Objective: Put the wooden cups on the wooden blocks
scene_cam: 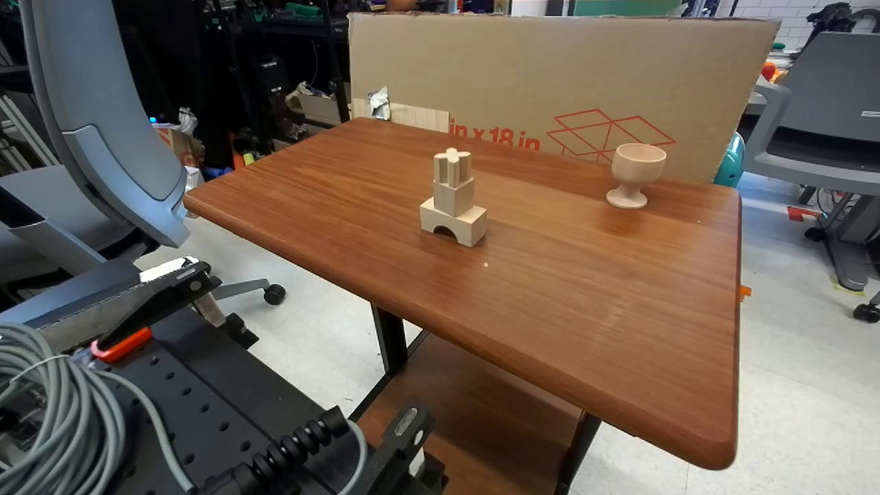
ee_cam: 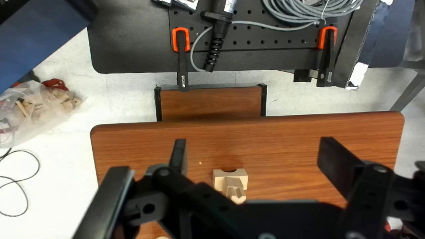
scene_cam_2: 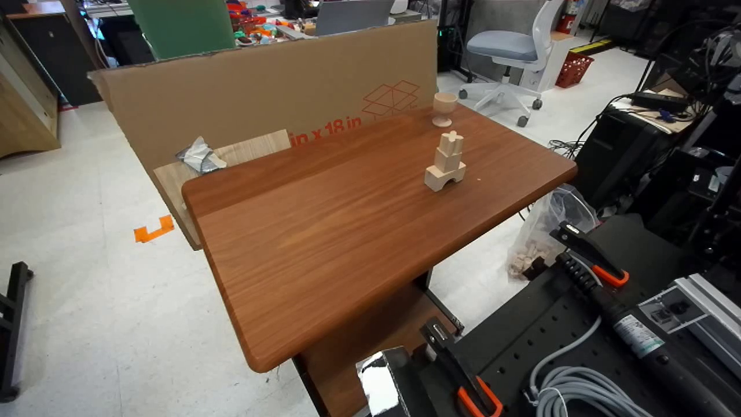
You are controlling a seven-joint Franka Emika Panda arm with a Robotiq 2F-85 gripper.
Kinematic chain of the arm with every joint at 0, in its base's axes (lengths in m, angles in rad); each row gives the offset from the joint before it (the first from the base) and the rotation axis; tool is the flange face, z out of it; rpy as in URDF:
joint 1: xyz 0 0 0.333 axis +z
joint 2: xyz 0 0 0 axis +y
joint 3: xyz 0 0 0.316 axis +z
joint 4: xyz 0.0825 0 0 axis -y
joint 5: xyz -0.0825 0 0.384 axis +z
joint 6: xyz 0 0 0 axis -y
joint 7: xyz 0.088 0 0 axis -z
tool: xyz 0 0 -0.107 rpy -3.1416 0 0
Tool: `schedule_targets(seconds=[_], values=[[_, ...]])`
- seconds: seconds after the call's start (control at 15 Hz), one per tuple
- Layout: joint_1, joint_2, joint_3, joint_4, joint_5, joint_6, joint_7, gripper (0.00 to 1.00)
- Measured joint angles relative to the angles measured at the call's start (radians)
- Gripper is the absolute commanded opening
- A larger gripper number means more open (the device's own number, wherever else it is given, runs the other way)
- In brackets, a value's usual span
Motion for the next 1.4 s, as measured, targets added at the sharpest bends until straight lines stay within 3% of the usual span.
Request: schedule_targets(seconds=[0.6,0.93,1.4], values=[[0.004,0.067,0.02,0.031,0.001,0.093,0.019,1.0],[0.011,0.218,0.031,0.133,0.005,0.17,0.007,1.0],[0.011,0.478,0.031,0.336,0.075,0.214,-0.186,1.0]])
